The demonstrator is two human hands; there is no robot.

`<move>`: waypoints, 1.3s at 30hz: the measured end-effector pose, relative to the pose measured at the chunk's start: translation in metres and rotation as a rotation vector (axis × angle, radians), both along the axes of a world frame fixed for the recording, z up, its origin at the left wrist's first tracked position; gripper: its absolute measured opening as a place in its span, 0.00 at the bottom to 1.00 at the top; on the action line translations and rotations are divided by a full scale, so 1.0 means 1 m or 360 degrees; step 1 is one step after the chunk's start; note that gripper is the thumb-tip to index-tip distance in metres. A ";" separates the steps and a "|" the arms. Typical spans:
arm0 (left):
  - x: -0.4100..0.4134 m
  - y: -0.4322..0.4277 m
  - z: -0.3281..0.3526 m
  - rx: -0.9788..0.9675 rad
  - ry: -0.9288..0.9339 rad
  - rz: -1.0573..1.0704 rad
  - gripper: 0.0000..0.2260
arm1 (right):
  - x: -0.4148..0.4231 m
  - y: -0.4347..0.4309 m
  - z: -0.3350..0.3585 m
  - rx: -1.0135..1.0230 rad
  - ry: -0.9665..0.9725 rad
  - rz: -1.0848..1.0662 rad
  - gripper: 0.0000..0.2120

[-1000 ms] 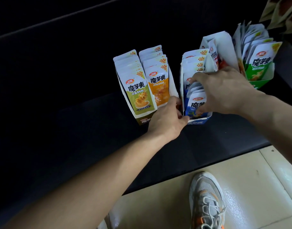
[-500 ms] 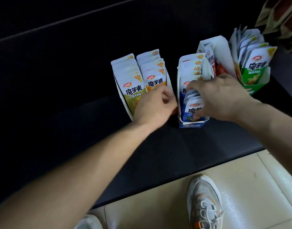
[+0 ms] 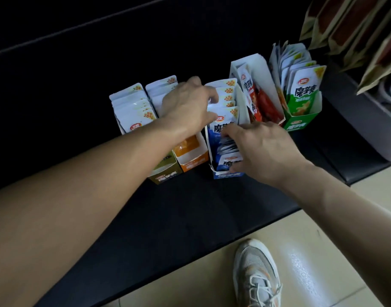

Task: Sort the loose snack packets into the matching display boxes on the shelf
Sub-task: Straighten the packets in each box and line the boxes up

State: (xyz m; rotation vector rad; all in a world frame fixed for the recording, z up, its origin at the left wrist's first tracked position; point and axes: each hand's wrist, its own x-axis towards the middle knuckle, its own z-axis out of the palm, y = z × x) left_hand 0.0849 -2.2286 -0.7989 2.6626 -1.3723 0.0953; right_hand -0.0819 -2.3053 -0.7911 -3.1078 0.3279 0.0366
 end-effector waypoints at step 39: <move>0.016 -0.003 -0.003 -0.0422 0.0239 -0.0067 0.18 | 0.029 -0.012 0.000 -0.0143 0.0002 0.0021 0.29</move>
